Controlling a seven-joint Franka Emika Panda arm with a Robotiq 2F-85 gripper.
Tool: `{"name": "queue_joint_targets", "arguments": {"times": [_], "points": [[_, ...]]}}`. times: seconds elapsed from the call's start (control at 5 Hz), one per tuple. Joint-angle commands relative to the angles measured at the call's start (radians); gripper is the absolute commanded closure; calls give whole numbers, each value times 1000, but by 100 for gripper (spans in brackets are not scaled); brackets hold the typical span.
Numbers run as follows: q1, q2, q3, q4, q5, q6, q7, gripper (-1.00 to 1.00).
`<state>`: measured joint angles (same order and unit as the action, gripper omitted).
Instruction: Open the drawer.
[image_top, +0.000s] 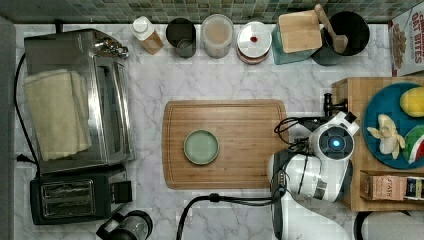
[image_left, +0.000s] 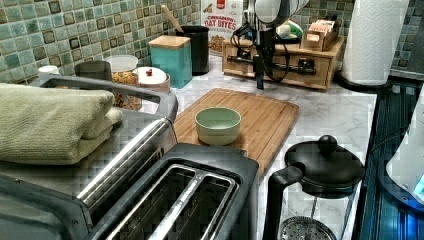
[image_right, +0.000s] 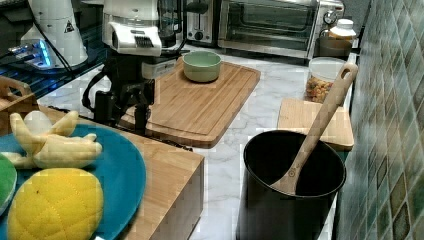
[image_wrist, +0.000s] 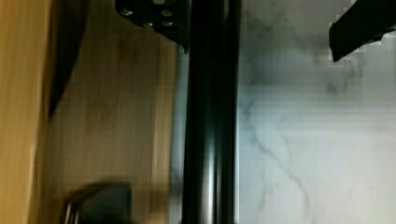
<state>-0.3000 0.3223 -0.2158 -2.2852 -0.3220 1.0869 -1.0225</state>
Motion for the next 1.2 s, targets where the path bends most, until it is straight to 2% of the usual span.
{"name": "queue_joint_targets", "arguments": {"times": [0.2,0.4,0.6,0.8,1.0,1.2], "points": [[-12,-155,165,-83,208,-38,-44,-100],[60,-149,196,-80,242,-71,-6,-100],[113,-145,237,-125,247,10,55,-100],[183,-144,271,-147,215,34,181,-100],[225,-172,314,-148,212,-27,255,-100],[259,-218,347,-182,212,-14,296,-100]]}}
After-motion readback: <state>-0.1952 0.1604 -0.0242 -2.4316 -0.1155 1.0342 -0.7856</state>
